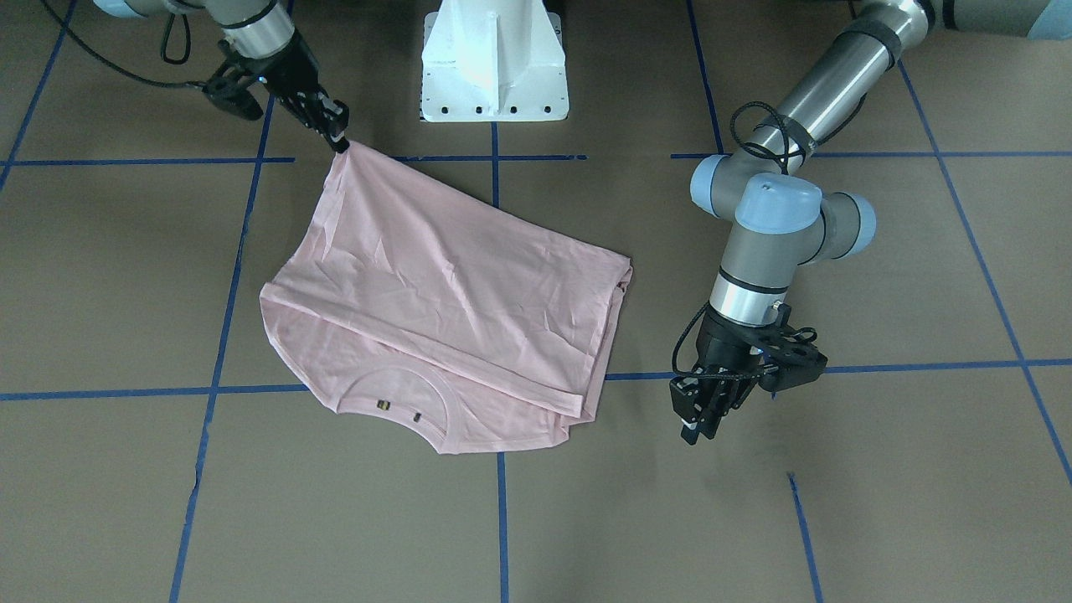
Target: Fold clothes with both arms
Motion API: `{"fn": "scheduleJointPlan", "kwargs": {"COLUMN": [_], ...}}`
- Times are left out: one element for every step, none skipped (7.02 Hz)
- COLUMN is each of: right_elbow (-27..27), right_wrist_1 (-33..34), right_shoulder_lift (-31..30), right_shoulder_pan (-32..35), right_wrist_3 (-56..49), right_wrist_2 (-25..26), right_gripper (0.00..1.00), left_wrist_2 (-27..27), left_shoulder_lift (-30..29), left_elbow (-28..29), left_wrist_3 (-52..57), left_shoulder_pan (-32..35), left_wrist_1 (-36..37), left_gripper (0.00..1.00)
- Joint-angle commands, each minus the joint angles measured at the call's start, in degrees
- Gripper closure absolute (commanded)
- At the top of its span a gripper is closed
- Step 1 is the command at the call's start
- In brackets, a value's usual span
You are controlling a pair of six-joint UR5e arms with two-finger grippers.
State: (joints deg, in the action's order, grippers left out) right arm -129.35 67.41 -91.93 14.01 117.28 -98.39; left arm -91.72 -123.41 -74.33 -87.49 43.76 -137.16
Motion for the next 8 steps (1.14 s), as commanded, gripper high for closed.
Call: {"fn": "scheduleJointPlan", "kwargs": {"right_elbow": [-3.72, -3.63, -3.63, -3.37, -1.45, 2.48, 6.70, 9.96], "right_wrist_1": [0.00, 0.00, 0.00, 0.00, -0.09, -0.35, -0.79, -0.70], "right_shoulder_lift": [-2.46, -3.94, -4.30, -3.61, -0.21, 3.56, 5.08, 7.88], "right_shoulder_pan": [-14.36, -16.18, -13.94, -5.48, 5.48, 13.16, 17.68, 19.38], "right_wrist_3": [3.48, 3.57, 3.57, 2.70, -0.27, -11.17, -20.59, -22.78], "right_wrist_2": [-1.64, -0.76, -0.67, -0.75, -0.84, -1.71, -1.46, -1.37], "right_gripper": [1.00, 0.01, 0.00, 0.00, 0.00, 0.00, 0.00, 0.00], "left_wrist_2": [-6.16, -7.24, -12.99, -14.53, -14.28, -14.10, -11.23, -8.59], "left_shoulder_lift": [3.33, 5.44, 7.20, 11.57, 15.35, 16.44, 16.45, 16.10], "left_elbow": [-7.10, -11.92, -15.19, -20.97, -25.12, -27.16, -29.70, -32.51], "left_wrist_3": [-2.77, -4.08, -9.40, -13.63, -15.85, -20.30, -21.22, -21.58], "left_shoulder_pan": [-0.08, -0.34, -0.43, -3.04, -7.94, -11.56, -16.12, -19.73], "left_wrist_1": [0.14, 0.75, 0.84, 1.37, 1.54, 4.59, 11.32, 18.61], "left_gripper": [0.61, 0.59, 0.57, 0.56, 0.50, 0.50, 0.50, 0.50]}}
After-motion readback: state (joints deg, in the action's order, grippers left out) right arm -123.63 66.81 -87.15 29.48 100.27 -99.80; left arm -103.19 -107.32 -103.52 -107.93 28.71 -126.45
